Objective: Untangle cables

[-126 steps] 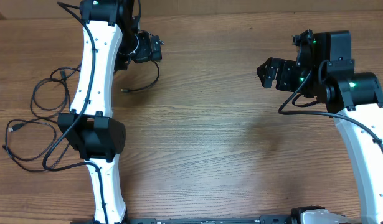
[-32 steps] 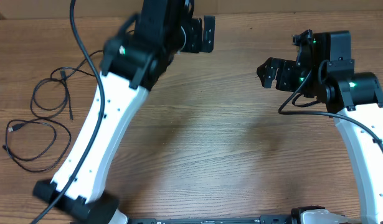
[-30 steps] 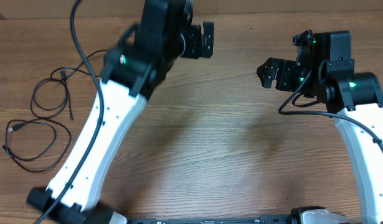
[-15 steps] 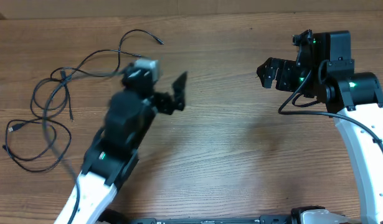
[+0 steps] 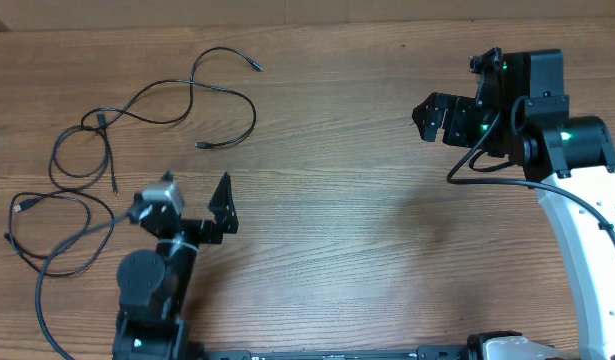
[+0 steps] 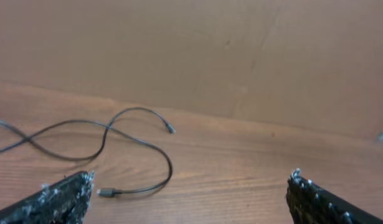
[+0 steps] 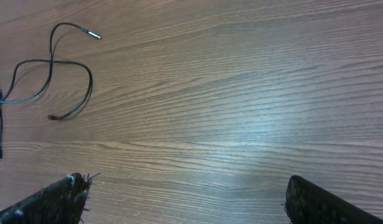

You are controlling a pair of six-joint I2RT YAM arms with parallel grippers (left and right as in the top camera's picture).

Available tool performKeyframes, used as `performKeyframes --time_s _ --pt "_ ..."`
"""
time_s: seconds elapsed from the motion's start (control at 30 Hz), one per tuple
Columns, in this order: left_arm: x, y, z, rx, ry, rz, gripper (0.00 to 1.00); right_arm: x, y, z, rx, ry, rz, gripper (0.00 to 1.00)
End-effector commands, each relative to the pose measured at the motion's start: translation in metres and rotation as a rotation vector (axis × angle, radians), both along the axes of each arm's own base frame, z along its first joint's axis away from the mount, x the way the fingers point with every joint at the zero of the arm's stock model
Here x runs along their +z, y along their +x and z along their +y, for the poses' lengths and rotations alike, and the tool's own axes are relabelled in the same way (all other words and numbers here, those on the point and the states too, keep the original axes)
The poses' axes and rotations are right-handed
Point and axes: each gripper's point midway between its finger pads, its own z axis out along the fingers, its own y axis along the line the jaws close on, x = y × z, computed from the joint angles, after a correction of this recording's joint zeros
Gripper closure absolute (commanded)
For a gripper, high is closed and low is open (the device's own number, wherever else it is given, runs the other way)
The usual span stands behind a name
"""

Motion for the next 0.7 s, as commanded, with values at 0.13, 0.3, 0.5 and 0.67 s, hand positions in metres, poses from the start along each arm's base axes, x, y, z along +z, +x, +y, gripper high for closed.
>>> performKeyframes --time_s 0.13,0.3,0.5,0.67 --pt "-0.031 -0.015 0.013 0.032 -0.041 -0.103 0.00 0.006 0.002 -0.001 -0.002 0.001 -0.016 0.00" --pt "-0.044 -0.021 0.018 0.056 -0.033 -0.116 0.00 0.006 0.002 -0.001 -0.003 0.001 -0.017 0.00" --pt "-0.069 -0.025 0.031 0.108 -0.018 -0.019 0.00 0.006 0.002 -0.001 -0.003 0.001 -0.017 0.00" --pt "-0.075 -0.033 0.035 0.111 0.098 -0.013 0.00 0.006 0.002 -0.001 -0.003 0.001 -0.017 0.00"
